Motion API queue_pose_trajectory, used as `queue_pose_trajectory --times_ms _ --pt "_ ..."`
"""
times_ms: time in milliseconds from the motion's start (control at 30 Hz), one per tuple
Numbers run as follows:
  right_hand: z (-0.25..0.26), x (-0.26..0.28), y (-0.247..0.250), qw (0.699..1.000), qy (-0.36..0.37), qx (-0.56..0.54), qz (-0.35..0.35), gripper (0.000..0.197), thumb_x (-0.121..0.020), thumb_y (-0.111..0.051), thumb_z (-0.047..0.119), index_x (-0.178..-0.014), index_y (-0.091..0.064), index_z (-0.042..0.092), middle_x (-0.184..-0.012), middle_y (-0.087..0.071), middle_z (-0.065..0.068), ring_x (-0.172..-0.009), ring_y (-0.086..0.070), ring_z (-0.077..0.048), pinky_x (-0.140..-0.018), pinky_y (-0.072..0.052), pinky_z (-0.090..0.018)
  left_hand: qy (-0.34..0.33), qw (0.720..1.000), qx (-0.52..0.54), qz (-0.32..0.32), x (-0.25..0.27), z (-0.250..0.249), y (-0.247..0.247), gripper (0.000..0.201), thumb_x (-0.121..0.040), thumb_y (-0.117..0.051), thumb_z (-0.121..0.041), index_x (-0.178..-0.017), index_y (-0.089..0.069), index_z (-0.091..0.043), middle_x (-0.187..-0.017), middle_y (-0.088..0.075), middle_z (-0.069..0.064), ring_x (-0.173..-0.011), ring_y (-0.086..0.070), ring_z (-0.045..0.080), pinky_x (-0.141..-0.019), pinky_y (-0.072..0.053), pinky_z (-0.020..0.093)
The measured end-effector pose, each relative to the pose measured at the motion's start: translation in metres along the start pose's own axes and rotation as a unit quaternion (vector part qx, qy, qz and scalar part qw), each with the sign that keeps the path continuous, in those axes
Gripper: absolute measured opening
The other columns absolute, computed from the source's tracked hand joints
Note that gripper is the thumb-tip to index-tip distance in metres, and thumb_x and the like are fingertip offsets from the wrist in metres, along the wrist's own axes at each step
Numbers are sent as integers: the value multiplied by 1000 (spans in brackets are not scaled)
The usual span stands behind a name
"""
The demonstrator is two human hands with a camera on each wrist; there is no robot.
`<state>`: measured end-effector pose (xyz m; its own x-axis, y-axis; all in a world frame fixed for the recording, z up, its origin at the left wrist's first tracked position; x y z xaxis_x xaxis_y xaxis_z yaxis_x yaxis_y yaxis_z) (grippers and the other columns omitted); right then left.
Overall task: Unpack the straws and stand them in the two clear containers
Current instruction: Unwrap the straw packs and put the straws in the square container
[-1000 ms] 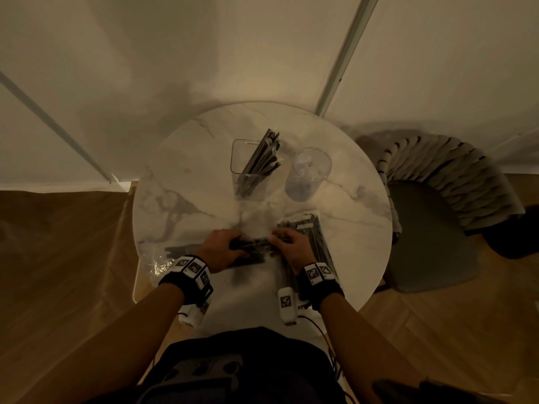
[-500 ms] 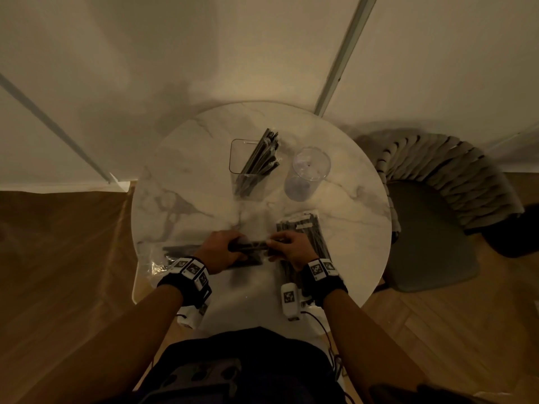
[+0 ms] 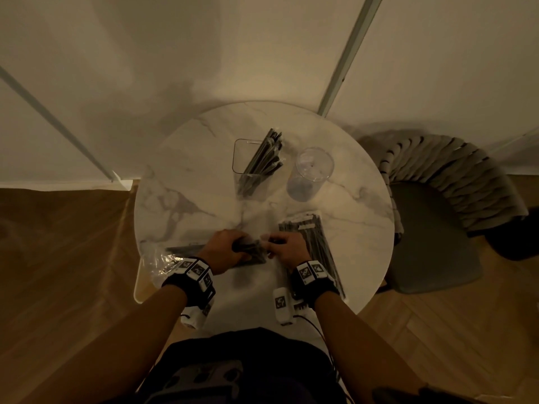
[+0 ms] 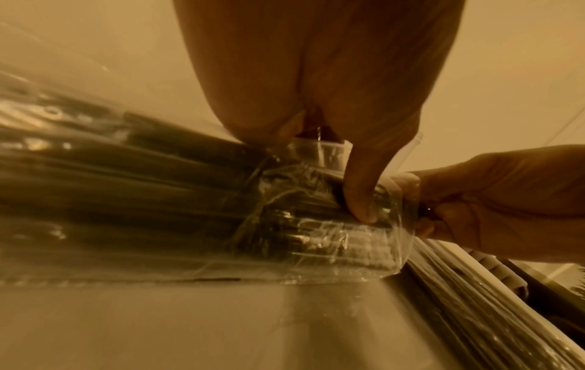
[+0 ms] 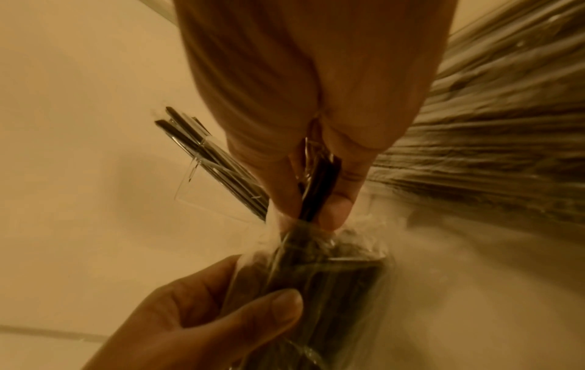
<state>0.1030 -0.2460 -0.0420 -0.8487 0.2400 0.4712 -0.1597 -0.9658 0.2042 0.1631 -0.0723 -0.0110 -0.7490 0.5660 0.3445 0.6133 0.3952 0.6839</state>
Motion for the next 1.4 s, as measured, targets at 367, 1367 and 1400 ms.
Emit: queue_pose_trajectory --times_ms 367,1367,1400 --pt "5 0 28 997 33 67 -21 31 -85 -71 3 -113 -73 17 -96 -73 -4 -83 -71 -21 -80 -62 -43 -5 1000 -15 14 -3 7 3 57 -63 -65 -61 -113 -63 -32 -100 -69 -5 -92 -64 19 -81 -48 30" --pt "33 9 73 985 53 155 -56 28 -87 -69 7 -90 -75 35 -83 -75 0 -70 -71 -17 -70 -62 -37 105 991 72 -50 -26 5 -4 19 -90 -62 -40 -94 -72 -25 -93 -71 -3 -87 -65 16 -84 -53 32" --pt "37 11 87 983 51 158 -71 28 -87 -70 6 -90 -75 33 -81 -74 -1 -69 -70 -16 -69 -61 -34 102 991 77 -50 -27 5 -3 18 -90 -62 -38 -95 -72 -24 -93 -71 -3 -88 -65 17 -84 -53 31"
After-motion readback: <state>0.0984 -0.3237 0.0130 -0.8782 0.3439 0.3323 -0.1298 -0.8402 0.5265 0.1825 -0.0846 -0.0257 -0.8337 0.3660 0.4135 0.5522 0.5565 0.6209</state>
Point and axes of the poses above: each hand's wrist, its own x-axis away from the middle knuckle, its own y-axis out of the back of the hand, z = x × y, the point moved 7 cm from there along -x, towards the middle knuckle
